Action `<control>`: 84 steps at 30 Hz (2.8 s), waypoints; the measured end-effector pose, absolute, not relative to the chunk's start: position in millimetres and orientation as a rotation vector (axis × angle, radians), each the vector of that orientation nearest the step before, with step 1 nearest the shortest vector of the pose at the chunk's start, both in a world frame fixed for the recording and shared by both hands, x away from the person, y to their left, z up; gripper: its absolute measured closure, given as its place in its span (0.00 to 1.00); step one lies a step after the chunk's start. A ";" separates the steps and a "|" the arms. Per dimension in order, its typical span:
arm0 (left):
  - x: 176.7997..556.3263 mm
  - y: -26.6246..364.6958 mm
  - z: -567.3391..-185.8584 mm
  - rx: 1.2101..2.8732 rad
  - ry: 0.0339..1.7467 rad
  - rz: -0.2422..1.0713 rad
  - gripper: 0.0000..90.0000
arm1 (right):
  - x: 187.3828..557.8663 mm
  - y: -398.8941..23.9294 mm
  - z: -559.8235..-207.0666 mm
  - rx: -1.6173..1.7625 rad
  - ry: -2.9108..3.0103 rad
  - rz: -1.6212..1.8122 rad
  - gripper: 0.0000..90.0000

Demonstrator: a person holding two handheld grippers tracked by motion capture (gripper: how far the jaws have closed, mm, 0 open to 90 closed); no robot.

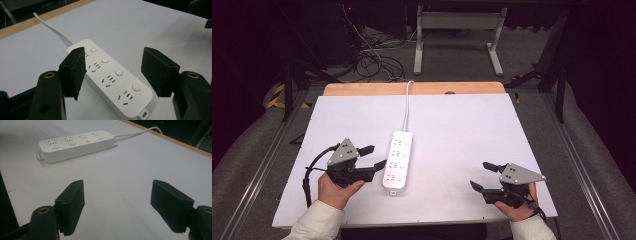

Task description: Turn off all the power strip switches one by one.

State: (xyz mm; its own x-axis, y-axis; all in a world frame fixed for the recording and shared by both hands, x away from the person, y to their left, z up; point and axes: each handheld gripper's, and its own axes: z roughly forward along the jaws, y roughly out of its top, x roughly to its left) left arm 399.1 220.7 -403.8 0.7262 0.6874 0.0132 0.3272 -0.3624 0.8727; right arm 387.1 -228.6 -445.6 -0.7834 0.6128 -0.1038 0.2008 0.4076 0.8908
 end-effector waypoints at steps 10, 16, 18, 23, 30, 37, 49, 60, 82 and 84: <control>424.2 216.7 -409.2 2.094 0.717 0.215 0.57 | 387.2 -227.3 -446.3 0.696 2.257 1.338 0.31; 428.3 200.7 -411.6 2.156 0.701 0.267 0.69 | 387.1 -227.1 -446.5 0.695 2.258 1.340 0.31; 429.3 194.5 -412.6 2.184 0.701 0.272 0.74 | 387.0 -227.2 -446.5 0.691 2.259 1.338 0.31; 432.2 184.9 -413.1 2.232 0.689 0.265 0.87 | 386.9 -227.3 -446.6 0.688 2.259 1.339 0.31; 434.9 172.4 -415.1 2.299 0.678 0.216 1.00 | 386.5 -227.2 -446.6 0.687 2.260 1.344 0.31; 439.8 165.6 -422.1 2.344 0.750 0.097 1.00 | 386.4 -227.2 -446.4 0.685 2.265 1.346 0.31; 439.1 154.3 -431.1 2.412 0.806 0.072 1.00 | 386.2 -226.9 -446.6 0.677 2.273 1.345 0.31; 439.0 146.2 -435.0 2.484 0.810 0.065 1.00 | 386.3 -226.6 -446.9 0.676 2.276 1.346 0.31; 436.1 143.0 -441.4 2.481 0.789 0.124 1.00 | 385.6 -226.4 -446.6 0.669 2.279 1.341 0.31; 435.3 142.7 -441.8 2.478 0.789 0.127 1.00 | 385.6 -226.3 -446.6 0.669 2.279 1.341 0.31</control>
